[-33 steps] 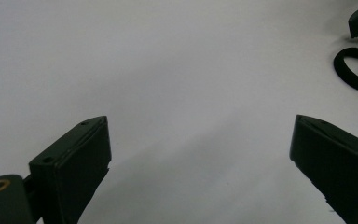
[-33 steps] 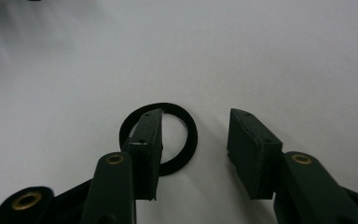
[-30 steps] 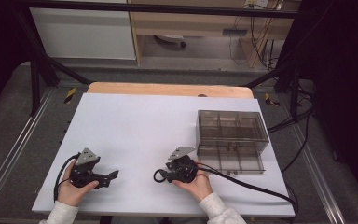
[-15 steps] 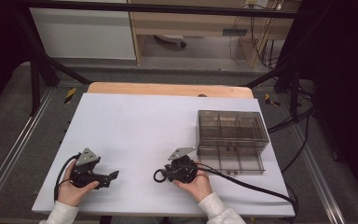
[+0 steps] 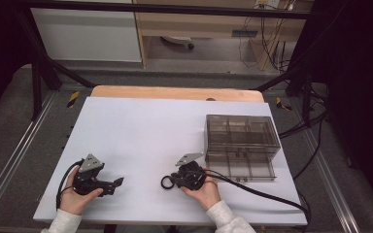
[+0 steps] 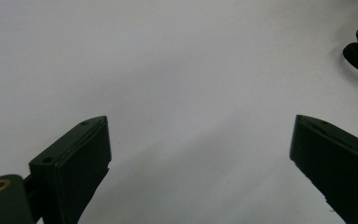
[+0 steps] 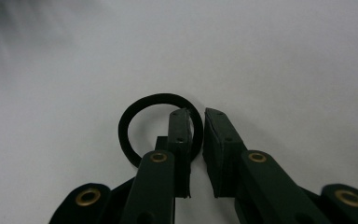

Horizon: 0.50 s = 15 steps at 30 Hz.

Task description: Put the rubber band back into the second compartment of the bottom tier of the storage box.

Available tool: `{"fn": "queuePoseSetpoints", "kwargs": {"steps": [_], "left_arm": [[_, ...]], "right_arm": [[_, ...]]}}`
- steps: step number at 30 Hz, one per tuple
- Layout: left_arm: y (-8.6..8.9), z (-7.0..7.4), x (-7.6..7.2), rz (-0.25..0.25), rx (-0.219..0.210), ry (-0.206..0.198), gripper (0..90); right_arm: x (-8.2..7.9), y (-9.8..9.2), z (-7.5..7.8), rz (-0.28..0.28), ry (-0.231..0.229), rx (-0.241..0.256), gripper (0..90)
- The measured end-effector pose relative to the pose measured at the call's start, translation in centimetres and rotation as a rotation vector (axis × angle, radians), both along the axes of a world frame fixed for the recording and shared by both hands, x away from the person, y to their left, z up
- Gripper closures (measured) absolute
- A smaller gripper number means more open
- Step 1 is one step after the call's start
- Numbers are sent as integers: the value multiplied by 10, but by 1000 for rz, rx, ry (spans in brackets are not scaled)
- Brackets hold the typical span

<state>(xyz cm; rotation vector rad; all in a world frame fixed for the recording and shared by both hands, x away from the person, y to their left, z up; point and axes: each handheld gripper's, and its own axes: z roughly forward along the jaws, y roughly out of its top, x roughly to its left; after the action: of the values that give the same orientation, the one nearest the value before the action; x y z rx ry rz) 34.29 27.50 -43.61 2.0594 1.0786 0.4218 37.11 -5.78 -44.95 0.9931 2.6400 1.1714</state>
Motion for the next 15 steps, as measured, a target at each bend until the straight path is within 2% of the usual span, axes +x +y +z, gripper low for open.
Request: {"fn": "queuePoseSetpoints", "kwargs": {"steps": [15], "left_arm": [[0, 0, 0, -2, 4, -1, 54]], "right_arm": [[-1, -2, 4, 2, 0, 6, 871]]}}
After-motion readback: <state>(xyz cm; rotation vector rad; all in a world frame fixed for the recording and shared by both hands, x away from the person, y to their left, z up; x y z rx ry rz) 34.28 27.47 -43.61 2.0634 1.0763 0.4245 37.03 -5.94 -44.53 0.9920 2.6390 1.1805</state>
